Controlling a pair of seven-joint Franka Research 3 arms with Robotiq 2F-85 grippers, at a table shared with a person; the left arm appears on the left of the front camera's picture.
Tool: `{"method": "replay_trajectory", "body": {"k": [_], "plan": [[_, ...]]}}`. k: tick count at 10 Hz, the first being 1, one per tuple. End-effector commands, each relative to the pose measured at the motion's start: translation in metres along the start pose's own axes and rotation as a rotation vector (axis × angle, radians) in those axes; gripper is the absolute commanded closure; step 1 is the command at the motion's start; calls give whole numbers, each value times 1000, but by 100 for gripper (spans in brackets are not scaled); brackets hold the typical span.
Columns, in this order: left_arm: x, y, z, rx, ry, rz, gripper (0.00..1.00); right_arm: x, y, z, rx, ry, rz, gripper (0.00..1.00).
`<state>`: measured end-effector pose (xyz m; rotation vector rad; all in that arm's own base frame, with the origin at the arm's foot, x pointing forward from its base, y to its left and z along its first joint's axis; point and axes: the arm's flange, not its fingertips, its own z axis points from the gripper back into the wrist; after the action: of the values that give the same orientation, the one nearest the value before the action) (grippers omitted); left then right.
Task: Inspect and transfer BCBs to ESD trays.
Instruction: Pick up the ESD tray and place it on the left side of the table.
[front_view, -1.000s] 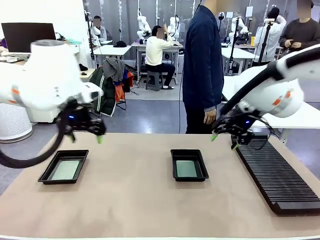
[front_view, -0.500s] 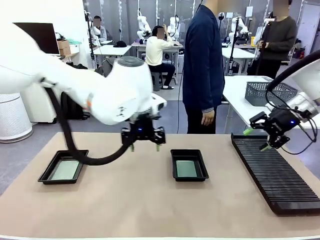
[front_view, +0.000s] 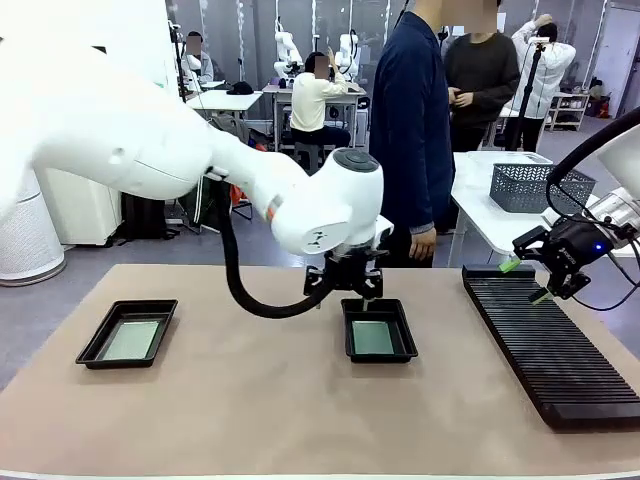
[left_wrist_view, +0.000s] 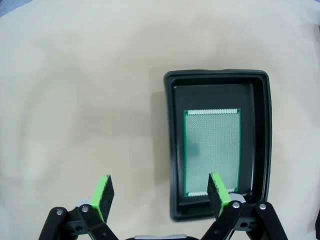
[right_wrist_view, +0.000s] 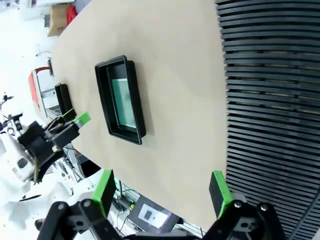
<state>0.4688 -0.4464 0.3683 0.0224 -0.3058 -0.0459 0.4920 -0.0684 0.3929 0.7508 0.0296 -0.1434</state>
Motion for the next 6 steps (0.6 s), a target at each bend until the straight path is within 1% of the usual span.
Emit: {"method": "replay_trajectory", "body": {"k": [1, 3, 5, 6], "plan": [[12, -20, -12, 33, 4, 25, 0, -7, 4, -2, -10, -19, -17, 0], [14, -23, -24, 43, 23, 33, 0, -7, 4, -2, -10, -19, -17, 0], [14, -22, -39, 55, 14, 35, 0, -7, 4, -2, -10, -19, -17, 0], [14, -20, -47, 59, 32, 38, 0, -7, 4, -2, -10, -19, -17, 0]]}}
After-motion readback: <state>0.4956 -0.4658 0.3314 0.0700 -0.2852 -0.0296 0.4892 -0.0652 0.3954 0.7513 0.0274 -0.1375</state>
